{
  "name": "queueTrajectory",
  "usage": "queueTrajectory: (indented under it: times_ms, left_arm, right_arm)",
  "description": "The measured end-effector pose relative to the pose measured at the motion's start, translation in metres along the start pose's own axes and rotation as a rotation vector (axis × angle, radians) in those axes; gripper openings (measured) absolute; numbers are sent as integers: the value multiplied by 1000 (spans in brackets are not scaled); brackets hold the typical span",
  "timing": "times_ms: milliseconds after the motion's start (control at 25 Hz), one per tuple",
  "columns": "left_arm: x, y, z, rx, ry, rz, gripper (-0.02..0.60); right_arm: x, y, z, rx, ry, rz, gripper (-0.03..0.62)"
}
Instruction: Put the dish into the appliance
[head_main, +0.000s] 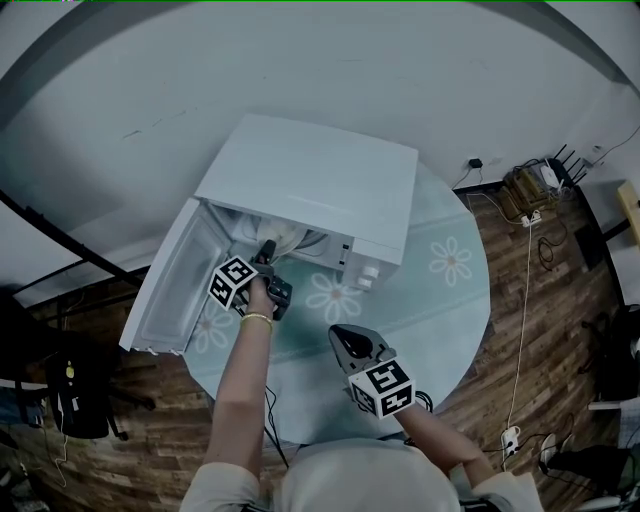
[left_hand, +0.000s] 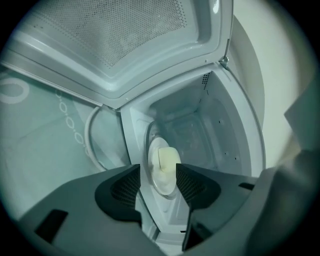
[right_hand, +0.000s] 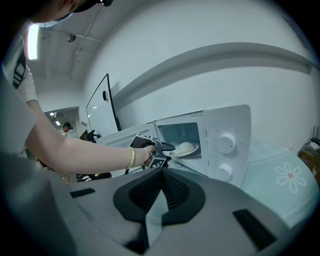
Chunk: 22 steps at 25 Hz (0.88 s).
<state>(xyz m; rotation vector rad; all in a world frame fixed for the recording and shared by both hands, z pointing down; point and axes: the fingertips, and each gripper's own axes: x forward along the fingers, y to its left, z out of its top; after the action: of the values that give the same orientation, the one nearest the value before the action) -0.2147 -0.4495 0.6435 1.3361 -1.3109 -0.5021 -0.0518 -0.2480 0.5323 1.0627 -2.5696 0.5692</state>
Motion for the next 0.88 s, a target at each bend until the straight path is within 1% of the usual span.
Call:
queueTrajectory:
  times_ms: [160,360,520,680,800,880]
  left_arm:
    - [-15,-7,-6,32,4,-13,210]
    - [-41,-22,-17,74,16,-55,210]
    - [-67,-33,-29,128,28,-76,205]
    - [-93,-43,-42,193,40,-94,127]
    - [-113,-51,-55,263,51,-107,50]
    - [-127,-55,-64,306,57,-114,18]
  right_arm:
    - [-6,3,0,-6,-12,-5,5]
    - [-16,6,-1,-8,-25,-22,5]
    - [-26,10,-2,-7,-36,-33,5]
    - [-34,18,-4,-9,-42,-37,5]
    - [-41,25,-7,-11,-43,-39,5]
    - [-45,29,-10,-9,-45,-38,5]
